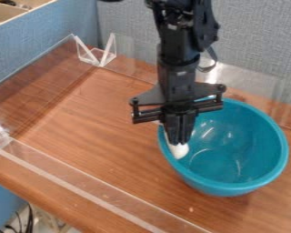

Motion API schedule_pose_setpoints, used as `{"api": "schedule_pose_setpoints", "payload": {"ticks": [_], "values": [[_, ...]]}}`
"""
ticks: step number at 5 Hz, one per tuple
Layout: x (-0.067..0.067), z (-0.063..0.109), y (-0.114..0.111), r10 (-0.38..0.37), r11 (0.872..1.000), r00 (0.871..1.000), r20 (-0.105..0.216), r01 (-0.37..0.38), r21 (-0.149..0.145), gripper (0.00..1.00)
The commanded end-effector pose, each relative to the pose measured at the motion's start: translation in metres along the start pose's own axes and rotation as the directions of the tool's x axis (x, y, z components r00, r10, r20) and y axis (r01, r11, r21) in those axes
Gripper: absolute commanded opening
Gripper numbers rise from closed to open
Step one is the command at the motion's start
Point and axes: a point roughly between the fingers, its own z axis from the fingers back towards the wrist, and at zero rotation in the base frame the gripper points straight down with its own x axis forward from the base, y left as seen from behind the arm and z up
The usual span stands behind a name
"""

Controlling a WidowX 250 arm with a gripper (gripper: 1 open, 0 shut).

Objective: Put the mushroom in the blue bowl

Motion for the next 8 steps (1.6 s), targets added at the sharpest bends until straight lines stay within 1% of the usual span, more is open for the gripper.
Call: {"api": "schedule_pose_setpoints", "payload": {"ticks": [1, 2, 3, 4, 6, 7, 8], "values": [[0.021, 0.014, -0.009, 0.061, 0.997, 0.997, 0.043, -0.059, -0.044, 0.00], [0.030, 0.022, -0.013, 0.152, 0.988, 0.987, 0.057, -0.149, -0.050, 0.00], [0.040, 0.027, -0.019, 0.236, 0.971, 0.969, 0.072, -0.232, -0.054, 0.00], [0.050, 0.028, -0.025, 0.315, 0.949, 0.945, 0.085, -0.311, -0.056, 0.00], [0.060, 0.017, -0.034, 0.318, 0.948, 0.944, 0.086, -0.314, -0.058, 0.00], [0.068, -0.005, -0.043, 0.267, 0.963, 0.960, 0.079, -0.263, -0.057, 0.00], [0.067, -0.028, -0.047, 0.208, 0.978, 0.976, 0.064, -0.205, -0.046, 0.00]]}}
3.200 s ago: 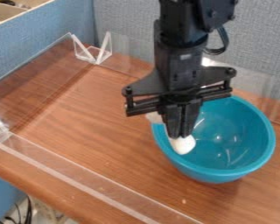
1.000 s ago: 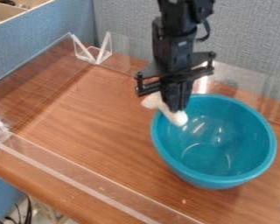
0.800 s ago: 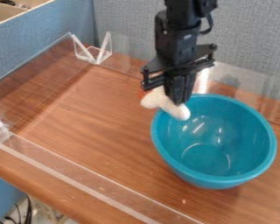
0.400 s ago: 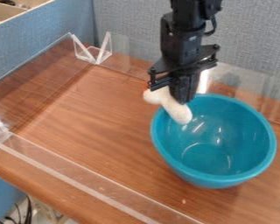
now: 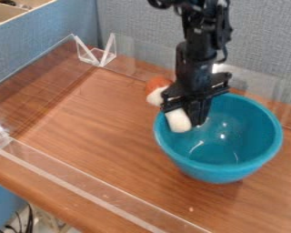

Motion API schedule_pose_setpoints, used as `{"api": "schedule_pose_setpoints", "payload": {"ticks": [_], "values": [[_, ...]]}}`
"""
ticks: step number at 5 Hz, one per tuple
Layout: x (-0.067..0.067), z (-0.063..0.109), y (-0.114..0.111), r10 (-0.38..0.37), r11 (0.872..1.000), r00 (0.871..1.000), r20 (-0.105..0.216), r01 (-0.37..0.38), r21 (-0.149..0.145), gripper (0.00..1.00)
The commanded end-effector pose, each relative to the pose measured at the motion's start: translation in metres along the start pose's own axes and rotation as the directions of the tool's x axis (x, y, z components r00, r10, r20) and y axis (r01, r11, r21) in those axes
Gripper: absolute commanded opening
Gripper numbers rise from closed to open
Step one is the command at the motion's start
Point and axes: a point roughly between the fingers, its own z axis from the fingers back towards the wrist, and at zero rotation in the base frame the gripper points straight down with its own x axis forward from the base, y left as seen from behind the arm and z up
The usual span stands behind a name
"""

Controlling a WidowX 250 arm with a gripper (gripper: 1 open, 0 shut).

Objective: Put the mushroom in the blue bowl

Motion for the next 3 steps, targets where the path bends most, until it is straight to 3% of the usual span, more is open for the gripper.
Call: {"api": "schedule_pose_setpoints", "payload": {"ticks": [1, 2, 3], "values": [[-0.007, 0.017, -0.004, 0.038, 0.998, 0.999, 0.030, -0.037, -0.045, 0.00], [-0.023, 0.021, -0.005, 0.052, 0.998, 0.998, 0.034, -0.051, -0.047, 0.00], [-0.014, 0.017, -0.005, 0.093, 0.995, 0.995, 0.037, -0.091, -0.039, 0.00]]}}
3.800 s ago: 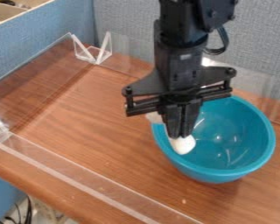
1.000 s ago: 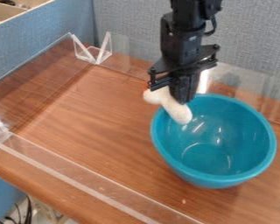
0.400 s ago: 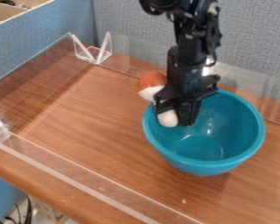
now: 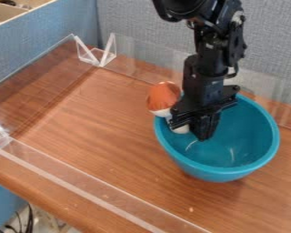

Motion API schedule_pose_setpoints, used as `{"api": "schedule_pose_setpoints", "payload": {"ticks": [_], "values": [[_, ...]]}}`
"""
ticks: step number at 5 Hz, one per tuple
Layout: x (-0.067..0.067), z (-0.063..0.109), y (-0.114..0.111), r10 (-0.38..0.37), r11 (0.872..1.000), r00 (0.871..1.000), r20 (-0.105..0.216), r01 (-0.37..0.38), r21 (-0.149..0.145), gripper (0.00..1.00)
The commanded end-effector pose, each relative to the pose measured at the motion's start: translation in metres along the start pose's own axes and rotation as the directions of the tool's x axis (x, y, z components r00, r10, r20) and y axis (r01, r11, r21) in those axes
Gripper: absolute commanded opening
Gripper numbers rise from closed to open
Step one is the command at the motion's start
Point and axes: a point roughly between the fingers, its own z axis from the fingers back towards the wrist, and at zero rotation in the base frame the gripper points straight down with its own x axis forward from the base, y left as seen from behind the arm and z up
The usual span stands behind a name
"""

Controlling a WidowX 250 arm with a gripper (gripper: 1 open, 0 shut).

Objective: Put the mushroom in the blue bowl

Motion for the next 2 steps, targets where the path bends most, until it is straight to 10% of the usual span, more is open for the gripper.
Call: {"api": "schedule_pose_setpoints", "payload": {"ticks": [1, 2], "values": [[0.0134, 0.0262, -0.0132, -0.020, 0.998, 1.000, 0.024, 0.021, -0.058, 0.00], [0.0177, 0.0299, -0.0178, -0.052, 0.997, 0.998, 0.019, 0.053, -0.050, 0.00]]}}
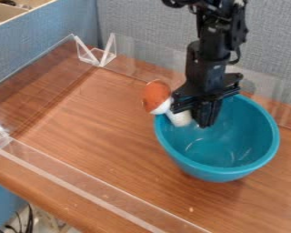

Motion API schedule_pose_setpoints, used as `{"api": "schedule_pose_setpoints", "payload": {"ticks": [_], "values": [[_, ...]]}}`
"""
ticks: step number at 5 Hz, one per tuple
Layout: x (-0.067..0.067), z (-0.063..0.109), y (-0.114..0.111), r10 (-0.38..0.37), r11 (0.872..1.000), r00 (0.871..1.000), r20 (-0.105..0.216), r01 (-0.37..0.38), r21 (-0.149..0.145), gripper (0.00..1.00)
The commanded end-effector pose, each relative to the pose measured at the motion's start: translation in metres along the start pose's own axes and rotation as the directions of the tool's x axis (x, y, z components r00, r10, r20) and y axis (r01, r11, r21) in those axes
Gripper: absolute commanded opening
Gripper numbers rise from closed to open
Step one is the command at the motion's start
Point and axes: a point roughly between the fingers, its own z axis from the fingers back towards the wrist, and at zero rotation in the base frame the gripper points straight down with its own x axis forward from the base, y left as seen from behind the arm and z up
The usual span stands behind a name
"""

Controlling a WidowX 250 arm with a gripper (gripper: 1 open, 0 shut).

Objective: Put the mushroom in the blue bowl

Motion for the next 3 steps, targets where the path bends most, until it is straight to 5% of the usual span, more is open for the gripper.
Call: {"api": "schedule_pose_setpoints", "payload": {"ticks": [1, 3], "values": [[0.014, 0.024, -0.010, -0.020, 0.999, 1.000, 0.023, 0.021, -0.048, 0.00], [0.009, 0.024, 0.001, -0.017, 0.999, 1.000, 0.021, 0.017, -0.037, 0.00]]}}
